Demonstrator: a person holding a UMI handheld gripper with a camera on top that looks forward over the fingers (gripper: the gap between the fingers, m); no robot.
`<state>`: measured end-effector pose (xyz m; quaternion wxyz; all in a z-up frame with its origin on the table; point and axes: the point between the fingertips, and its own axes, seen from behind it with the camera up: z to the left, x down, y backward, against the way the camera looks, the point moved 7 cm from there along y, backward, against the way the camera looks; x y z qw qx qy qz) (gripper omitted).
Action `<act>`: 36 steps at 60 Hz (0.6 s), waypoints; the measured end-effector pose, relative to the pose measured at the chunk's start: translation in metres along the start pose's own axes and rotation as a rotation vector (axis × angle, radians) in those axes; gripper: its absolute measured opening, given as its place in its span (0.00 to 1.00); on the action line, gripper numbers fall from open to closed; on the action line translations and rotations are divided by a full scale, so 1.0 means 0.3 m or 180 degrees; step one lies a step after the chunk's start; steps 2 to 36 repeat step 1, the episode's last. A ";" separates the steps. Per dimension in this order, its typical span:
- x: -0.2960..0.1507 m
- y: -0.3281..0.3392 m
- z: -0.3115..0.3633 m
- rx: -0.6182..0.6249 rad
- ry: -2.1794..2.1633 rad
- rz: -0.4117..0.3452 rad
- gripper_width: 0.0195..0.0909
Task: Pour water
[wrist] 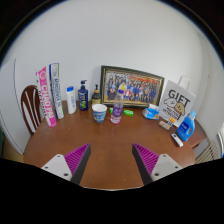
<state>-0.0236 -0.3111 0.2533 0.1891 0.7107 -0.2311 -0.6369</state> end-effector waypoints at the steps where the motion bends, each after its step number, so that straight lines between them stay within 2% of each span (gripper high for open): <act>1: -0.001 0.002 0.000 -0.0008 0.0004 -0.0004 0.92; 36: -0.001 0.002 0.000 -0.0008 0.0004 -0.0004 0.92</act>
